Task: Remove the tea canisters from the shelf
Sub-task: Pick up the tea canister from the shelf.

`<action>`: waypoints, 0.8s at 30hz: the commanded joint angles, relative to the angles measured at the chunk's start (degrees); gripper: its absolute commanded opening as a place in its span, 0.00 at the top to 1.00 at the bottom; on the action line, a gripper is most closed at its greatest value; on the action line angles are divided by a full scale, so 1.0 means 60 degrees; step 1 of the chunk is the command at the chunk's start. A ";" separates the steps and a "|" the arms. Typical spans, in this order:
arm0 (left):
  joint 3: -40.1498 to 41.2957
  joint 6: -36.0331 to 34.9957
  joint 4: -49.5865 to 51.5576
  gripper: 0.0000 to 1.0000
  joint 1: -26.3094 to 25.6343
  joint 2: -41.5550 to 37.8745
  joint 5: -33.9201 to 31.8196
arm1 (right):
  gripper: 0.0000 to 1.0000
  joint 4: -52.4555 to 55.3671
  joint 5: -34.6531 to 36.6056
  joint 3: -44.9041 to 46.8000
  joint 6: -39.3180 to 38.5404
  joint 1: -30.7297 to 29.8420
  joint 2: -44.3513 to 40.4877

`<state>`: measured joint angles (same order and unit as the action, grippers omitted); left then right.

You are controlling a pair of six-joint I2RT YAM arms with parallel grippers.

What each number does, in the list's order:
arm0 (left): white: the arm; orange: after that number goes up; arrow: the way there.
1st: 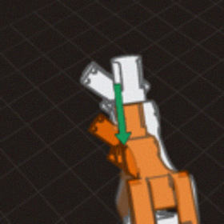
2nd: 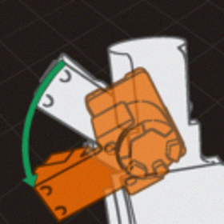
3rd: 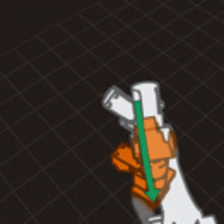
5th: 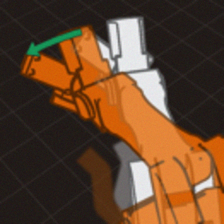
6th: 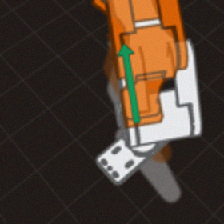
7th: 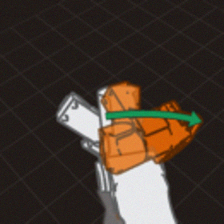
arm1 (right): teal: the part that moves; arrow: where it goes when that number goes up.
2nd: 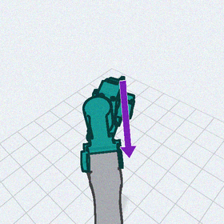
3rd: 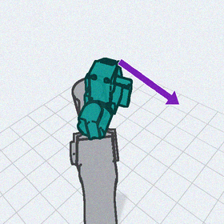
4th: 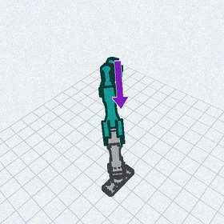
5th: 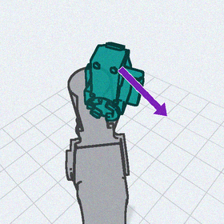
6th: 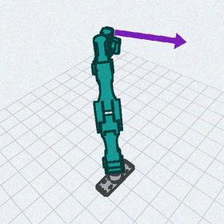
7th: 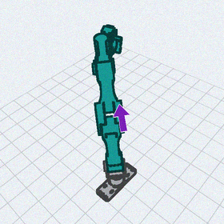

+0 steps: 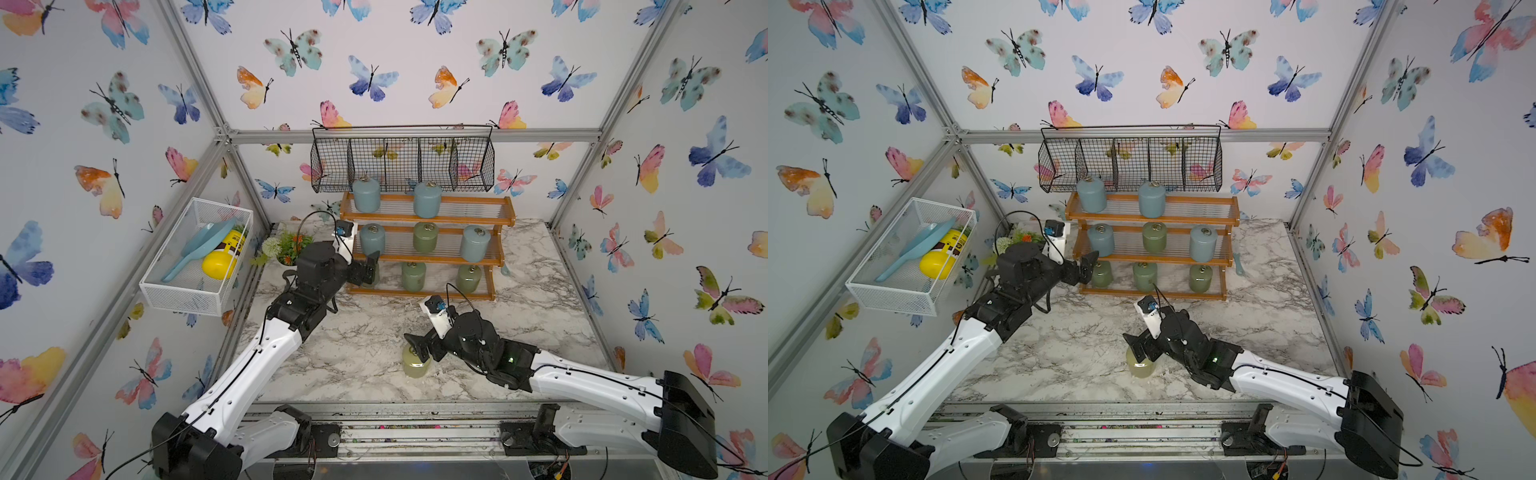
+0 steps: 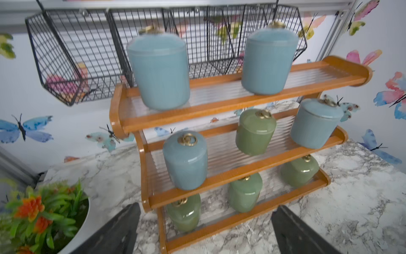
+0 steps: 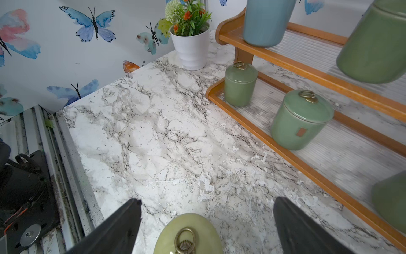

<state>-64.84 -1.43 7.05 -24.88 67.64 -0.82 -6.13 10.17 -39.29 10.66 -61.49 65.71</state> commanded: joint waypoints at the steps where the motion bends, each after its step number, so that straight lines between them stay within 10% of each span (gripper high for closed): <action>1: -0.1091 -0.0461 0.0734 0.02 0.0398 0.0649 0.0484 | 0.00 0.0165 0.0184 -0.0007 0.0245 -0.0049 -0.0185; 24: -0.6215 -0.0486 0.1506 0.01 0.1803 0.4866 0.3585 | 0.00 0.0128 -0.0285 0.0061 0.0407 -0.0049 0.0103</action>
<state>-99.96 -3.68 14.50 -14.13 95.29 18.26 -5.13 9.58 -39.11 12.49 -61.49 65.78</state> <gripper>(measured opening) 0.984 0.996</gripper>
